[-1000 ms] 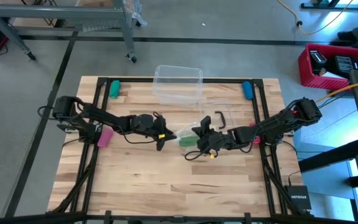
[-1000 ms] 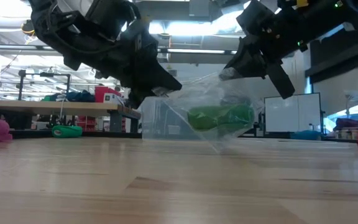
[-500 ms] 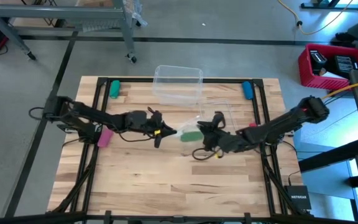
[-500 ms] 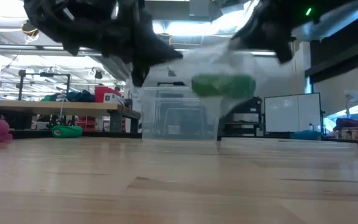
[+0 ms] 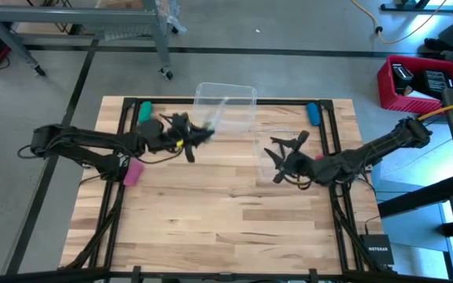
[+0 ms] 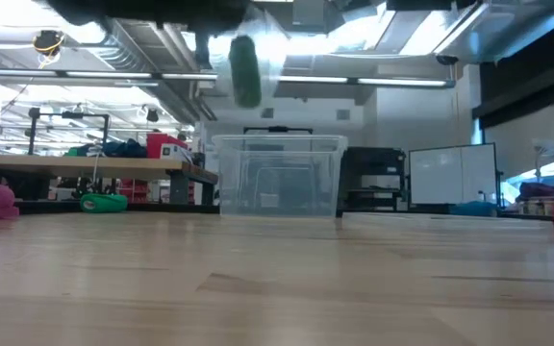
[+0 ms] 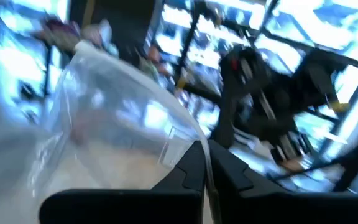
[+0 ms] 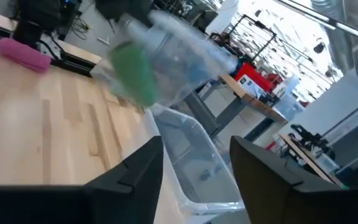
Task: Roll bandage
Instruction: Put the packed rolled green bandage into the transparent bin
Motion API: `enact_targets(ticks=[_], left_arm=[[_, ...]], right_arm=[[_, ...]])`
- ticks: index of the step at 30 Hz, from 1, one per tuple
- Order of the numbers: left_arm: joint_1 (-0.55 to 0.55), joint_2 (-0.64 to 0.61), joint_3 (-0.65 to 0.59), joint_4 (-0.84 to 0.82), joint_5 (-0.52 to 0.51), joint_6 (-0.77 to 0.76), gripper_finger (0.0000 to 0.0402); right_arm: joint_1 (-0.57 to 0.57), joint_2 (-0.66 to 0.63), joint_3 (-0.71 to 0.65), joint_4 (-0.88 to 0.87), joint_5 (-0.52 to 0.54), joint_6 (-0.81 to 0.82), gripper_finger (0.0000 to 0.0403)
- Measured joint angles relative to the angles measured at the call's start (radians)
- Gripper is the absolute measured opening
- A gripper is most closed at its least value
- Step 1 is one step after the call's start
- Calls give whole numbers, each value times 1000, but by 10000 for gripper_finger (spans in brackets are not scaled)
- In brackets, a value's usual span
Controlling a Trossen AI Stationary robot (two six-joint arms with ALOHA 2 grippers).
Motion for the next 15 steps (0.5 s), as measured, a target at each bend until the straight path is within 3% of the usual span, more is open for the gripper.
enact_targets(ticks=[5,15], left_arm=[[77,-19,65,3,-64,106,2],[318,4,98,40,-77,275,1]], right_arm=[[-54,-9,-25,-2,-14,56,186],[-245,-2,-106,28,-238,250,186]])
